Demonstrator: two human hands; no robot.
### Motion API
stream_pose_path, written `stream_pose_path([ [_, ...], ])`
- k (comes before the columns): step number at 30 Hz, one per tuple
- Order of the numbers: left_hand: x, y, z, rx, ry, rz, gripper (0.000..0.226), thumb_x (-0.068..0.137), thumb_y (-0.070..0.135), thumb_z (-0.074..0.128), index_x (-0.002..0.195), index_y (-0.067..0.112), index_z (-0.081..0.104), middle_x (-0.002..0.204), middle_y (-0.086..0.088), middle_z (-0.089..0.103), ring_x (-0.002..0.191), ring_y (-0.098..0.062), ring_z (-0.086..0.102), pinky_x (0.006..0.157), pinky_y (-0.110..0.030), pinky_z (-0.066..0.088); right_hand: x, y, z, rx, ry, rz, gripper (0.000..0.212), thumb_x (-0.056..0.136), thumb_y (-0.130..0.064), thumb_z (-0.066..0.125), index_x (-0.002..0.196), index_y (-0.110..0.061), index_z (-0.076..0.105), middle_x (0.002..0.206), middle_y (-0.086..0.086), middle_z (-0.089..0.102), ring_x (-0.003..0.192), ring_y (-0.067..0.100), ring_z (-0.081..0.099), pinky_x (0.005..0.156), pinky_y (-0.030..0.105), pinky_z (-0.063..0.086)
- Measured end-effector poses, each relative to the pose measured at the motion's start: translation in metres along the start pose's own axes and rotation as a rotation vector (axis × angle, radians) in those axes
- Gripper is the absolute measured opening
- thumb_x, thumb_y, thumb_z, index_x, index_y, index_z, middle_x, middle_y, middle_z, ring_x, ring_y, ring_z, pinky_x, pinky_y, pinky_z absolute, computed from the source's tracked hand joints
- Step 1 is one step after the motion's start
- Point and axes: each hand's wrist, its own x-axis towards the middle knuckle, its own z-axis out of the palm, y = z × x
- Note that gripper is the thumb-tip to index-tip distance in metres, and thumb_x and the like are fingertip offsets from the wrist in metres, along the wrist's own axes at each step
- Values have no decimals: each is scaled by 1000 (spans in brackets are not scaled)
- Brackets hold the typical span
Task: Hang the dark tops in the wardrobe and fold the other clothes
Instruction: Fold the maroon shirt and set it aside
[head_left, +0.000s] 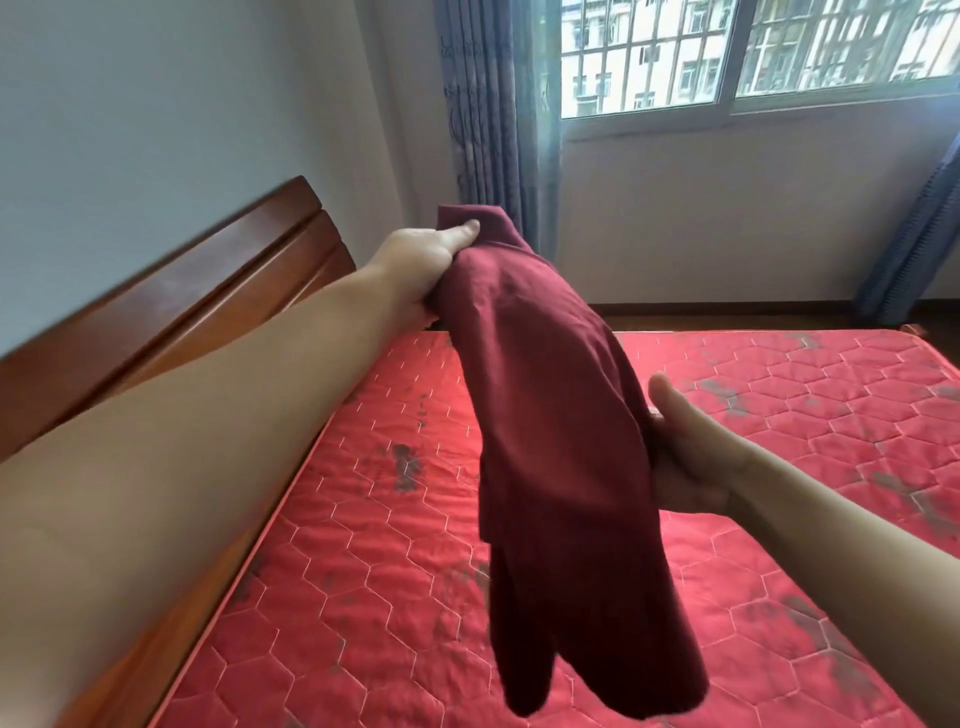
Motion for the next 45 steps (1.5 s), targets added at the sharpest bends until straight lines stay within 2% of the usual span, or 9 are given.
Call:
stream_pose_path([
  [3, 7, -13, -9, -4, 47, -62, 24, 93, 22, 65, 104, 1, 65, 96, -19, 68, 81, -28, 67, 81, -43, 58, -4, -6, 3, -154, 4, 12, 87, 18, -41, 99, 95, -9, 74, 90, 8, 76, 77, 17, 73, 63, 27, 58],
  [7, 4, -38, -22, 11, 58, -147, 20, 96, 22, 62, 90, 3, 65, 72, -10, 69, 53, -16, 67, 53, -27, 58, -11, -21, 13, -373, -77, -5, 52, 40, -12, 87, 90, -11, 77, 91, 9, 75, 77, 19, 73, 63, 28, 57],
  [17, -45, -99, -12, 632, -546, -241, 40, 88, -16, 48, 69, 18, 58, 60, 14, 57, 48, 9, 53, 46, -5, 42, -9, -75, 36, -328, -131, -227, 53, 36, -21, 96, 85, -12, 78, 82, 10, 75, 71, 20, 73, 62, 31, 59],
  [20, -46, -101, 2, 283, -591, -250, 36, 88, -20, 46, 84, 6, 70, 68, 4, 62, 54, 4, 60, 54, -7, 48, -10, -79, 38, -309, -98, -257, 47, 41, -18, 93, 85, -12, 78, 83, 8, 75, 73, 19, 73, 64, 31, 59],
  [23, -46, -104, 19, -265, -587, -390, 64, 103, 15, 38, 50, 11, 73, 59, -2, 70, 53, -8, 68, 50, -19, 53, -8, -86, 32, -252, 5, -309, 27, 60, -4, 75, 86, -11, 78, 82, 8, 75, 72, 19, 73, 65, 31, 59],
  [28, -61, -112, 44, -521, -591, -424, 53, 84, 53, 48, 81, 12, 81, 87, -7, 76, 81, -20, 73, 72, -30, 59, -9, -98, 12, -233, 207, -287, 26, 68, -6, 66, 91, -11, 76, 89, 9, 74, 75, 21, 71, 70, 33, 59],
  [35, -70, -116, 45, -606, -652, -420, 100, 68, 78, 38, 141, 11, 48, 135, -16, 58, 121, -29, 58, 100, -37, 49, -4, -89, -8, -351, 411, -292, 43, 65, 1, 71, 107, -7, 71, 104, 11, 74, 92, 23, 72, 72, 30, 59],
  [38, -74, -114, 45, -558, -612, -386, 88, 76, 69, 49, 141, 10, 50, 142, -15, 52, 132, -29, 49, 108, -39, 42, 0, -84, -11, -483, 502, -306, 47, 73, 11, 69, 116, -8, 65, 109, 9, 73, 99, 21, 70, 82, 32, 58],
  [45, -65, -125, 52, -284, -435, -447, 30, 90, 21, 65, 117, 9, 68, 106, -12, 74, 81, -21, 73, 74, -31, 60, 10, -74, -7, -795, 641, -327, 50, 77, 6, 73, 122, -11, 61, 112, 5, 70, 104, 19, 67, 95, 41, 52],
])
